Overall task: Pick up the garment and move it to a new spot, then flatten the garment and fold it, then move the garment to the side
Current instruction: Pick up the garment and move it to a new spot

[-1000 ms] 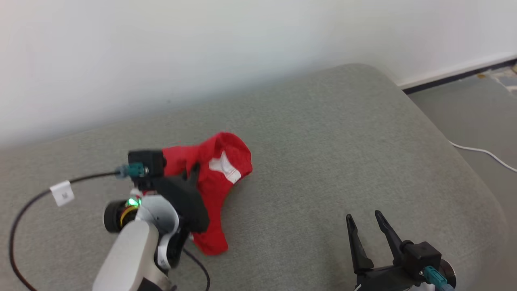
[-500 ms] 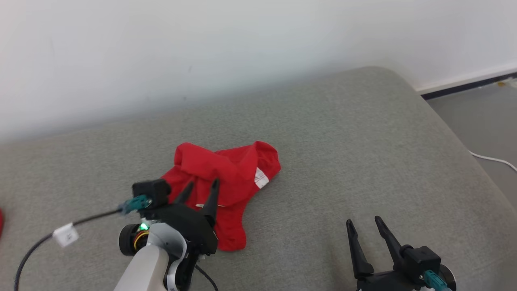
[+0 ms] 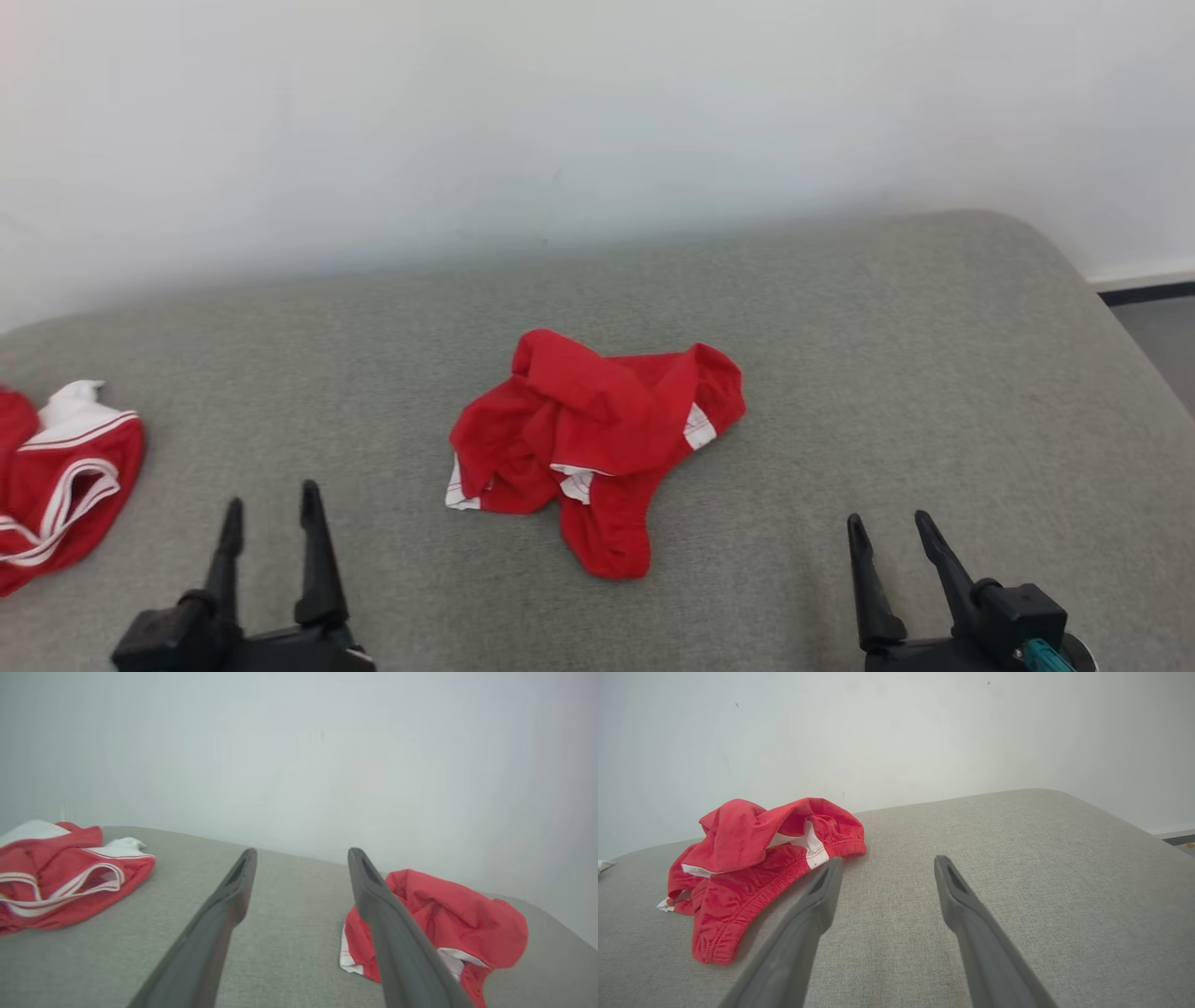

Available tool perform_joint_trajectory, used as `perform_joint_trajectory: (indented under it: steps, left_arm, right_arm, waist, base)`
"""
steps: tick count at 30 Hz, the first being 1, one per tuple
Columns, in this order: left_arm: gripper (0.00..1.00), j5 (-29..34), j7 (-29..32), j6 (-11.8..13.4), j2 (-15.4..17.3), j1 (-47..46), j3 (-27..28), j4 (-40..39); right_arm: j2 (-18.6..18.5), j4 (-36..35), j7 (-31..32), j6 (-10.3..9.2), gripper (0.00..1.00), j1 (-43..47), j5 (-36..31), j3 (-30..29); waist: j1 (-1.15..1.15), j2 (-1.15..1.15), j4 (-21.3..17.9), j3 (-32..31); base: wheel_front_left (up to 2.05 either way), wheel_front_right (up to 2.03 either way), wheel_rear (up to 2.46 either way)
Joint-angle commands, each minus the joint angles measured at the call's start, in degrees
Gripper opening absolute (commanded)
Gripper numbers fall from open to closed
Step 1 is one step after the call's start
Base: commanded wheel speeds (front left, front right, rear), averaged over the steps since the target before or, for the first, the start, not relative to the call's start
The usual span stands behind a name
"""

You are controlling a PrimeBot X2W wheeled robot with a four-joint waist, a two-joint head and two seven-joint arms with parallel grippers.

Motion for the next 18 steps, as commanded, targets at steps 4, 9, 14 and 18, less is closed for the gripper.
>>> perform_joint_trajectory:
  steps: [4,9,14,18]
  left_arm:
    - [1.0,7.84,-0.16,-1.09,-1.41,6.02,3.65,-7.08]
    - [1.0,10.75,-0.17,-2.37,-2.3,9.45,5.2,-7.27]
    - [1.0,12.61,-0.18,-3.61,-2.68,11.46,5.38,-4.48]
    - [1.0,13.05,-0.18,-3.8,-2.8,12.38,5.02,-0.72]
  right_arm:
    - [0.11,-0.44,-0.29,-0.12,1.0,1.03,-0.44,-1.11]
    - [0.06,-0.46,-0.29,-0.12,1.0,1.45,-0.86,-0.92]
    - [0.08,0.41,-0.3,-0.13,1.0,2.26,-2.81,-0.32]
    - [0.08,1.9,-0.29,-0.13,1.0,2.69,-3.94,-0.29]
  waist:
    - [0.0,0.0,4.16,-0.59]
    - [0.0,0.0,5.12,-0.74]
    - [0.0,0.0,5.55,-0.78]
    - [0.0,0.0,5.35,-0.7]
  base:
    - [0.0,0.0,0.0]
    - [0.0,0.0,0.0]
    - [0.0,0.0,0.0]
    - [0.0,0.0,0.0]
